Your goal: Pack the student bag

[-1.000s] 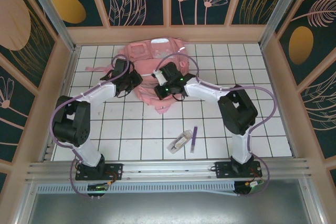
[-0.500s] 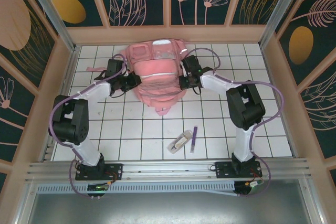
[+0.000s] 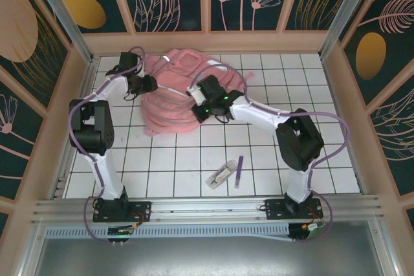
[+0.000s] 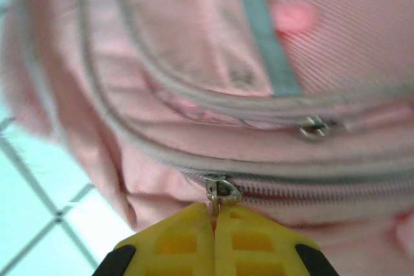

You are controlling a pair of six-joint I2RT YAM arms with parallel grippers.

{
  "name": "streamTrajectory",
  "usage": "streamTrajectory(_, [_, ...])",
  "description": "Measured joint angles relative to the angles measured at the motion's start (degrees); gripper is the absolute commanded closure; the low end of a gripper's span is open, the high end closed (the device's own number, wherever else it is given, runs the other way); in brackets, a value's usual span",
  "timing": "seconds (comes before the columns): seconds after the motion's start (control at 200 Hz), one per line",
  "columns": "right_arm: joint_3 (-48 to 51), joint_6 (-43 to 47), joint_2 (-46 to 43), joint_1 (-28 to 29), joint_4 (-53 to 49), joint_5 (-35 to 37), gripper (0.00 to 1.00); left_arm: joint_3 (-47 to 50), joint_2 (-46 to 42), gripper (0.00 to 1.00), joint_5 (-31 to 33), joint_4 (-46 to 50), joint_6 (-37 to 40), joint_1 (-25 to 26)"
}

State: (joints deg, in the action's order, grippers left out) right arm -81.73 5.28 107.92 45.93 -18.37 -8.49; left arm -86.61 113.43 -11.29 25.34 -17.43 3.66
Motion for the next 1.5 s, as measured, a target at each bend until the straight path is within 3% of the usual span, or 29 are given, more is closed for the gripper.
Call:
streamTrajectory(0.21, [-4.3, 0.0, 5.1, 4.5, -0.8, -5.7, 1.00, 1.5, -5.0, 0.56, 5.4, -0.7, -4.0, 1.3])
streamTrajectory(0.415, [-4.2, -0.9, 6.3, 4.7, -2.5, -7.1, 1.00, 11.7, -15.1, 0.57, 9.3, -7.2, -13.6, 6.2])
streamTrajectory(0.591, [-4.2, -1.4, 6.3, 4.8, 1.7, -7.7, 1.00, 22.7, -19.5, 0.54, 9.0, -11.4, -21.6, 12.0])
streamTrajectory(0.901, [-3.7, -1.3, 6.3, 4.8, 2.5, -7.7, 1.00, 24.5, -19.6, 0.57, 10.1, -14.2, -24.7, 10.4])
streamTrajectory(1.071, [-3.0, -1.8, 6.3, 4.6, 2.6, -6.3, 1.00, 34.2, -20.5, 0.64, 10.5, -21.7, -28.6, 11.6])
streamTrajectory(1.256, [3.5, -3.8, 6.2, 2.9, 3.2, -1.6, 1.00, 38.2, -20.3, 0.67, 9.6, -24.0, -26.4, 9.9])
streamTrajectory(1.501, [7.5, -7.9, 2.8, -4.7, 3.2, 3.6, 1.00, 39.7, -20.4, 0.70, 8.2, -25.5, -20.7, 9.3])
